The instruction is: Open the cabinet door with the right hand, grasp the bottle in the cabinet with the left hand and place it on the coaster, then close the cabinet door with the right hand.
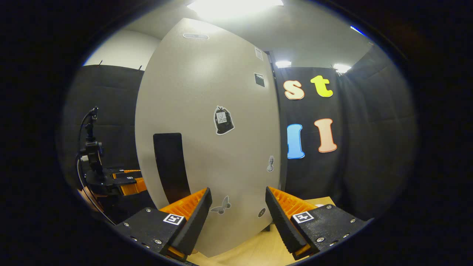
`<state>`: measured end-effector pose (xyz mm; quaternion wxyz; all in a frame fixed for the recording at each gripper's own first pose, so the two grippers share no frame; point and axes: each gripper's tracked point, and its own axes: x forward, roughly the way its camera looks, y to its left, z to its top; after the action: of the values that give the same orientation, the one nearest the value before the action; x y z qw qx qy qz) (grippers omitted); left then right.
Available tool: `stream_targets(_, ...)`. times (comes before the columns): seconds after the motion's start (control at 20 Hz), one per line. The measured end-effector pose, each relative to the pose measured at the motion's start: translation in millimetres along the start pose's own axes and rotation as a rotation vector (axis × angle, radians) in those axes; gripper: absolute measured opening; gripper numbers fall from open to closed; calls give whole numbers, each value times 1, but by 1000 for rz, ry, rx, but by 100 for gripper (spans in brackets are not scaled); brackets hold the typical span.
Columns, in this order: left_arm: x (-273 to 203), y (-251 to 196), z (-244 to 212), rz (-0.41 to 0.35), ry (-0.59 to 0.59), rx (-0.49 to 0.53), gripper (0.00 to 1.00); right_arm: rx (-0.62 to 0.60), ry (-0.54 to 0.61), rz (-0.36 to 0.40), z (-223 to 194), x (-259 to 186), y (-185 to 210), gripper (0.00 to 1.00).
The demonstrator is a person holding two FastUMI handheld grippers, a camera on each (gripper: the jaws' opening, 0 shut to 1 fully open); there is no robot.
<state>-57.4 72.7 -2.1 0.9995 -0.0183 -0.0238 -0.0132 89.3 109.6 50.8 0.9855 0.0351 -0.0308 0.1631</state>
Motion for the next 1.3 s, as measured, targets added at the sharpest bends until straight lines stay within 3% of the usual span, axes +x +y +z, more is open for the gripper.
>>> stream_targets(0.05, 1, 5, 1, 0, 1, 0, 89, -4, -1, 10, 0, 5, 6, 91)
stream_targets(0.25, 3, 23, 3, -4, -9, 26, 85, -17, -8, 31, -2, 27, 23, 91)
stream_targets(0.5, 3, 51, -4, -11, 5, 54, 89, -68, -10, 54, 1, 55, 52, 91)
stream_targets(0.55, 2, 56, -5, -14, 5, 55, 89, -74, -2, 39, 1, 57, 53, 87)
stream_targets(0.7, 0, 75, -6, -6, -7, 45, 82, -70, -20, 27, 5, 68, 71, 91)
stream_targets(0.75, 0, 78, -6, -10, -17, 39, 89, -70, -25, 11, 4, 69, 74, 91)
stream_targets(0.85, 3, 78, -10, -24, -22, 38, 81, -82, -35, -31, 4, 68, 77, 92)
stream_targets(0.9, 5, 76, -11, -28, -24, 41, 89, -86, -38, -49, 3, 65, 79, 93)
stream_targets(1.0, 10, 66, -9, -48, -32, 47, 90, -82, -45, -94, 3, 61, 81, 94)
stream_targets(1.05, 13, 58, -6, -56, -40, 48, 81, -91, -33, -128, 1, 57, 78, 94)
stream_targets(1.15, 16, 40, 5, -70, -62, 47, 90, -116, -49, -187, 3, 52, 68, 94)
stream_targets(1.2, 16, 34, 8, -60, -66, 46, 86, -129, -50, -206, 5, 53, 64, 94)
stream_targets(1.25, 17, 28, 11, -53, -66, 35, 89, -136, -42, -220, 5, 51, 60, 94)
stream_targets(1.3, 17, 19, 15, -50, -71, 18, 81, -129, -43, -215, 6, 50, 60, 94)
